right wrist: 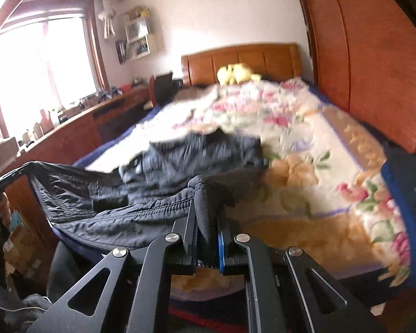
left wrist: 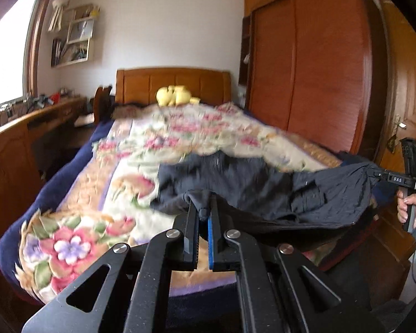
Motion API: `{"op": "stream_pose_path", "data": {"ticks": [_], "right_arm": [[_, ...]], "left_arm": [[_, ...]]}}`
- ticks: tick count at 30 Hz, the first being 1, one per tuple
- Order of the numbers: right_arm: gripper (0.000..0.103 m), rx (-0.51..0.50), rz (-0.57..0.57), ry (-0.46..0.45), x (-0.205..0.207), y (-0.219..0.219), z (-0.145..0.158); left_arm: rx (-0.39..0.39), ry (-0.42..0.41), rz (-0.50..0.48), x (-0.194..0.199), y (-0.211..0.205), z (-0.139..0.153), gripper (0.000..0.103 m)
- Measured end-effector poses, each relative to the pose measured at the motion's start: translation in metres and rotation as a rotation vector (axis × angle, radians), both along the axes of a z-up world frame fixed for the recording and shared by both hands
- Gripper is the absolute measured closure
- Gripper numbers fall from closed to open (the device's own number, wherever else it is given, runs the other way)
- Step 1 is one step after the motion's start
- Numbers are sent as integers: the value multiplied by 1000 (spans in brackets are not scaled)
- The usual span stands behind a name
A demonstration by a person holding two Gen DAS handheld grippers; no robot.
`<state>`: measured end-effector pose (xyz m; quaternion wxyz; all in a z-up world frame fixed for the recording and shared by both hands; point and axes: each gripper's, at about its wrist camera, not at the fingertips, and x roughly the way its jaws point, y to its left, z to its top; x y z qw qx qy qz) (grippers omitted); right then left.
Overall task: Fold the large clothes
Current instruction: 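Lift the hem with both tools and fold it over toward the collar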
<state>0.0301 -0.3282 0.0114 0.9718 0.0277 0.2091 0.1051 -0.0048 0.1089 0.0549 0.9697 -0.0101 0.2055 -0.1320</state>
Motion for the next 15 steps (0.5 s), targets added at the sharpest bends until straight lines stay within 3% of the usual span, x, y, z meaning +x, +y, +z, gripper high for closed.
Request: {"op": "stream_pose_path", "data": {"ticks": [8, 11, 15], "right_arm": [[93, -19, 1, -161, -75, -8, 48], [93, -35, 15, -215, -100, -7, 62], [93, -62, 17, -226, -88, -9, 61]], "left_arm": [[-1, -145, -38, -37, -8, 47, 98], [2, -166, -47, -36, -10, 50, 98], [-9, -133, -50, -7, -8, 39, 98]]}}
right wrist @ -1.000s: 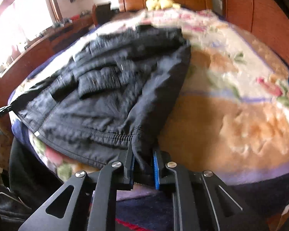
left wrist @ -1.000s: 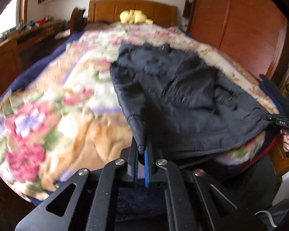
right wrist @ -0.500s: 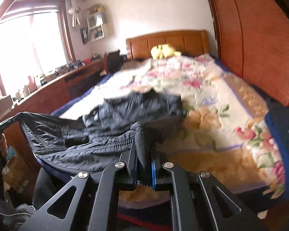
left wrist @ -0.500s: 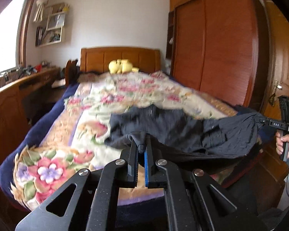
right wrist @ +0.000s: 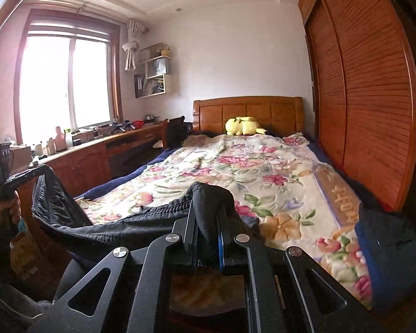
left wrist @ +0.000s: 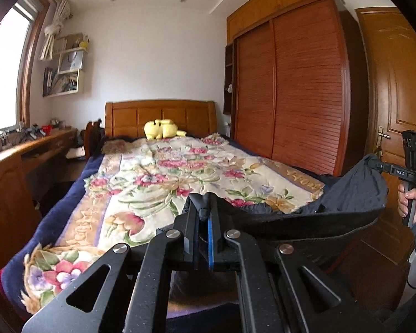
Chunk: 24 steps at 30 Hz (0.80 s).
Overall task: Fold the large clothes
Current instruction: 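Lift the hem with both tools and fold it over toward the collar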
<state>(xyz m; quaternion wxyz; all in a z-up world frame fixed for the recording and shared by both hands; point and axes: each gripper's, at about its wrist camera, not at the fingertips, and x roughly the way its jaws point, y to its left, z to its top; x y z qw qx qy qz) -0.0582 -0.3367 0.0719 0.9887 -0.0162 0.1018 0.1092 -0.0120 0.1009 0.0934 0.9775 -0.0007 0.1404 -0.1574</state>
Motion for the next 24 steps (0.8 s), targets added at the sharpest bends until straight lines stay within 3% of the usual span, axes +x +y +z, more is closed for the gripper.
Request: {"op": "stream_pose_path", "data": {"ticks": [8, 13, 16, 18, 24], "right_arm": [[93, -67, -57, 128, 126, -2, -31], [93, -101, -85, 178, 210, -1, -47], [93, -105, -118, 217, 254, -1, -60], [93, -100, -141, 242, 280, 7, -62], [93, -105, -171, 302, 331, 25, -66]], "left_arm": [[8, 116, 61, 116, 4, -53, 98], [81, 151, 88, 181, -2, -71, 98], [78, 195, 94, 220, 3, -82, 98], [88, 227, 106, 252, 7, -96, 98], [140, 263, 123, 300, -1, -125, 98]]}}
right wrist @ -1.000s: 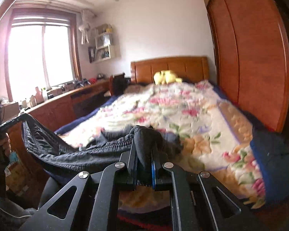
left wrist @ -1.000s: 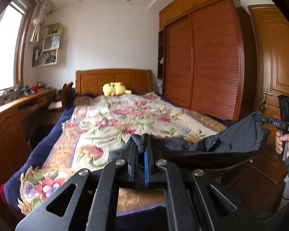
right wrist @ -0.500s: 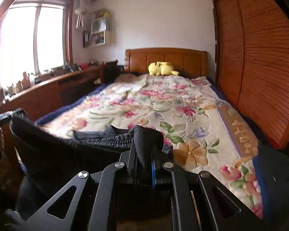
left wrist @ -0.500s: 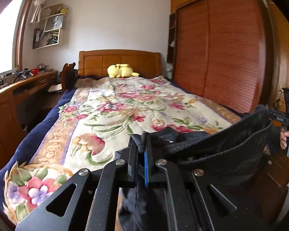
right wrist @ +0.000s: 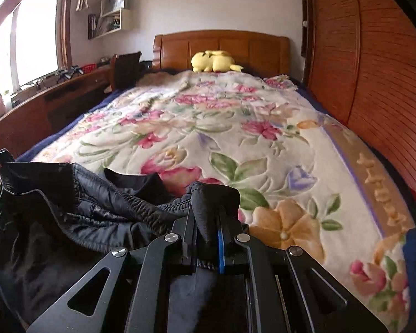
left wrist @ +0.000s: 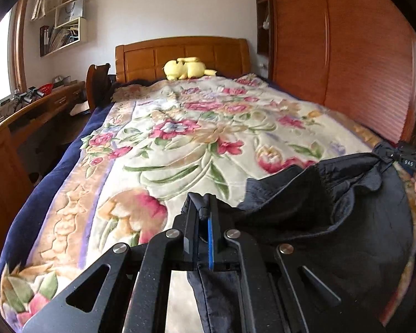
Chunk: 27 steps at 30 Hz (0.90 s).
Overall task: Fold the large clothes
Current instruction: 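Lift the hem with both tools and fold it over toward the collar, then open both tools to release the folded jacket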
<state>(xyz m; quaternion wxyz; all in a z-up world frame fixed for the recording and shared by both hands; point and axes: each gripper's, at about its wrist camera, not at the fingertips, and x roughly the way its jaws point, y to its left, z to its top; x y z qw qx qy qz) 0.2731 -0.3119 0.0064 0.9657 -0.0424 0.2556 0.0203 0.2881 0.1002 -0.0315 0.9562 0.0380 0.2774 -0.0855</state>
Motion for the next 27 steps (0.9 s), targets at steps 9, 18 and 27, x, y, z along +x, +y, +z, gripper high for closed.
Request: {"op": "stream_pose_path", "data": {"ticks": [9, 18, 27], "right_arm": [[91, 36, -52, 28, 58, 9, 18], [49, 46, -97, 142, 94, 8, 0], [42, -82, -41, 229, 91, -6, -30]], "left_arm": [[3, 81, 32, 70, 13, -11, 98], [5, 197, -27, 59, 16, -35, 86], [-33, 233, -75, -23, 26, -56, 79]]}}
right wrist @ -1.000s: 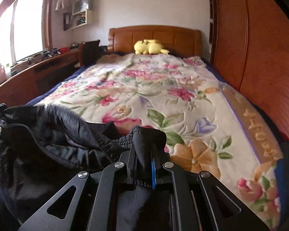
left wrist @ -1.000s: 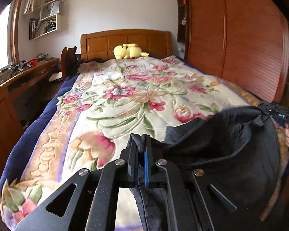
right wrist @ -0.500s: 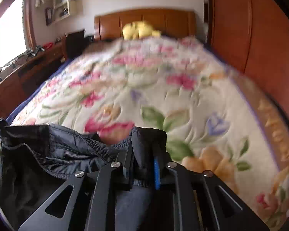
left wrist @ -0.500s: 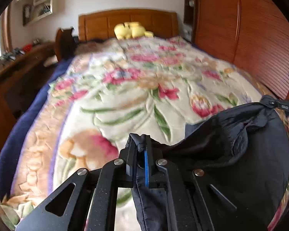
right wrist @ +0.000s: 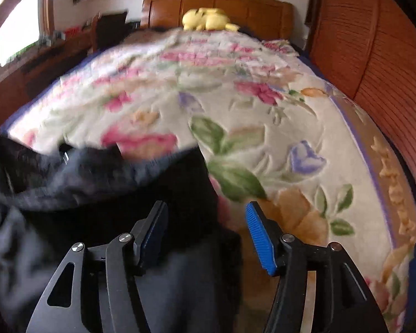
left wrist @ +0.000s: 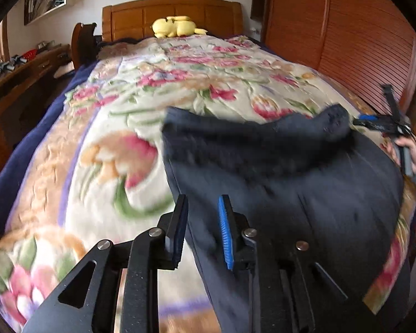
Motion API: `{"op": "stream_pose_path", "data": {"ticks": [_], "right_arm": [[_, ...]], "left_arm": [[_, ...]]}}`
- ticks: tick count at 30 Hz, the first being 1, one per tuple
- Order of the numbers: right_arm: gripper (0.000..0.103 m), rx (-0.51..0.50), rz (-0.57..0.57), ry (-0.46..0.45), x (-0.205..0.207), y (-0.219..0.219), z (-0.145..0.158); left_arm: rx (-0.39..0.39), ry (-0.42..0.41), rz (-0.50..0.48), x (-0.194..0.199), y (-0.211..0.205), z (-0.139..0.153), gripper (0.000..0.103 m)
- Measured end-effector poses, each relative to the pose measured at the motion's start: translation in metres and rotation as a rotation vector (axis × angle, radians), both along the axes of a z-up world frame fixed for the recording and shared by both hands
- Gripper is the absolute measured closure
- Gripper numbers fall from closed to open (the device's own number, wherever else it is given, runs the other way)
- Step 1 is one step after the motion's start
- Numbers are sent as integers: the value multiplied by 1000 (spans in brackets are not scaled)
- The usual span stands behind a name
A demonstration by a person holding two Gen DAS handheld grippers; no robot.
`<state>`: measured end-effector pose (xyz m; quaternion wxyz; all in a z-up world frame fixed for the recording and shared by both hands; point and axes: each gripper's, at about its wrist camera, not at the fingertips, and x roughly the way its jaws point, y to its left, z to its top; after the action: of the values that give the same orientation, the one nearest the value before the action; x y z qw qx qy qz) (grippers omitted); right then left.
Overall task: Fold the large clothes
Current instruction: 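Open both tools to release the folded jacket, then move the open right tool over the folded jacket to its side edge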
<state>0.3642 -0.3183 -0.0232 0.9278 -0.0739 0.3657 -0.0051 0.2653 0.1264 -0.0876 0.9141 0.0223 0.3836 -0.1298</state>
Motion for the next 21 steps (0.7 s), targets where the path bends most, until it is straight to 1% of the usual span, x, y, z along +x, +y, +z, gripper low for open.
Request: {"op": "stream_pose_path", "data": {"ticks": [2, 5, 7, 10, 14, 16, 17, 18, 19, 21], "right_arm": [[42, -17, -5, 46, 8, -5, -8], [42, 32, 11, 89, 24, -12, -12], [42, 62, 19, 103, 39, -13, -13], [42, 118, 44, 141, 66, -12, -19], [42, 142, 56, 220, 101, -11, -38], [45, 192, 52, 239, 111, -17, -43], [65, 221, 58, 236, 113, -19, -43], [89, 248, 75, 232, 114, -21, -43], [92, 244, 85, 221, 114, -21, -42], [95, 190, 115, 185, 111, -16, -39]], "left_arm": [[-5, 10, 7, -16, 1, -8, 79], [-31, 45, 14, -37, 2, -21, 79], [-33, 52, 27, -47, 3, -25, 78], [-65, 59, 36, -60, 4, -27, 78], [-82, 63, 47, -71, 2, -27, 78], [-89, 62, 47, -77, 1, -27, 78], [-85, 60, 49, -79, 1, -26, 78], [-80, 57, 50, -80, 1, -26, 78], [-73, 52, 50, -82, 0, -25, 78], [-70, 46, 49, -84, -2, -23, 78]]}}
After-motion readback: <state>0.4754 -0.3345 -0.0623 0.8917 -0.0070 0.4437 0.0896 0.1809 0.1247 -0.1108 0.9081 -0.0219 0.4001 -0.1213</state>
